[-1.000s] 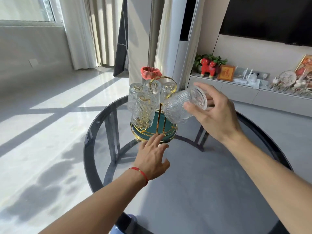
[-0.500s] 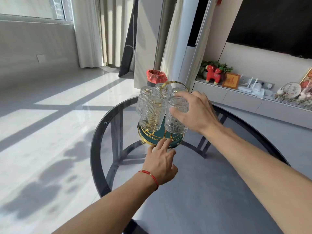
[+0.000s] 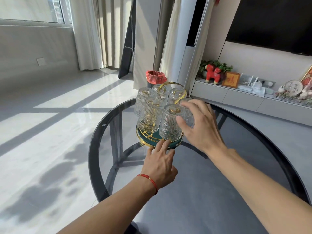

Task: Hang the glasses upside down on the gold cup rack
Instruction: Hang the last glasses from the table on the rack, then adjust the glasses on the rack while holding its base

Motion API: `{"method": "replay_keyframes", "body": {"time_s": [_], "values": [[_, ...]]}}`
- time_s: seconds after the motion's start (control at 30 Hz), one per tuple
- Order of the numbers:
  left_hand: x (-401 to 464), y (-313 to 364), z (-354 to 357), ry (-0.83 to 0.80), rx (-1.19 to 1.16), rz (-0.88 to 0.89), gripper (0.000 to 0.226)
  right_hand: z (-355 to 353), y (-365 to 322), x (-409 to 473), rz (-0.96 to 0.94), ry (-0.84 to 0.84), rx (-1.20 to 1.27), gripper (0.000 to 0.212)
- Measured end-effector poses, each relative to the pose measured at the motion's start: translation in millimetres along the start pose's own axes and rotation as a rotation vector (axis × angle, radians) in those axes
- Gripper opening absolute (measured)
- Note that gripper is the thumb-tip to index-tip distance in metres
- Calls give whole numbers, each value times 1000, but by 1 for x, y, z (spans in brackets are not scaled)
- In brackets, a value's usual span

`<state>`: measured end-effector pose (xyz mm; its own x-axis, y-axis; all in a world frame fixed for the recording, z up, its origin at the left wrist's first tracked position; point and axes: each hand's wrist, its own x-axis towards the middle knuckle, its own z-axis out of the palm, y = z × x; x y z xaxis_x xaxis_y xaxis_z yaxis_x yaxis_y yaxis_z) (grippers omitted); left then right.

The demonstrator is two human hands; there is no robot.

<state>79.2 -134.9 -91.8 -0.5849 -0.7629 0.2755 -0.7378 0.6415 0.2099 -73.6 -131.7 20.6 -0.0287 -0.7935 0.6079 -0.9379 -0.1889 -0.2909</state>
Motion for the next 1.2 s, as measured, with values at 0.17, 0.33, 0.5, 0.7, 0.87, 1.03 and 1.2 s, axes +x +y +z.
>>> {"method": "replay_keyframes", "body": {"time_s": [0.17, 0.33, 0.5, 0.7, 0.87, 1.03, 1.2], "values": [[5, 2, 5, 84, -128, -7, 44, -8, 20, -28, 64, 26, 74, 37], [10, 10, 12, 179, -214, -19, 39, -16, 29, -27, 58, 13, 97, 41], [8, 7, 23, 156, -94, 6, 43, -16, 36, 10, 43, -156, 1, 58], [11, 9, 26, 140, -30, -21, 42, -3, 50, 20, 7, -215, -46, 56], [12, 8, 26, 136, -23, -24, 44, 1, 59, 14, -14, -167, -10, 52], [12, 8, 27, 136, -14, -24, 44, -1, 68, 11, 13, -169, -6, 51], [12, 8, 28, 129, -5, -20, 46, -6, 73, 13, 25, -207, -46, 55]]}}
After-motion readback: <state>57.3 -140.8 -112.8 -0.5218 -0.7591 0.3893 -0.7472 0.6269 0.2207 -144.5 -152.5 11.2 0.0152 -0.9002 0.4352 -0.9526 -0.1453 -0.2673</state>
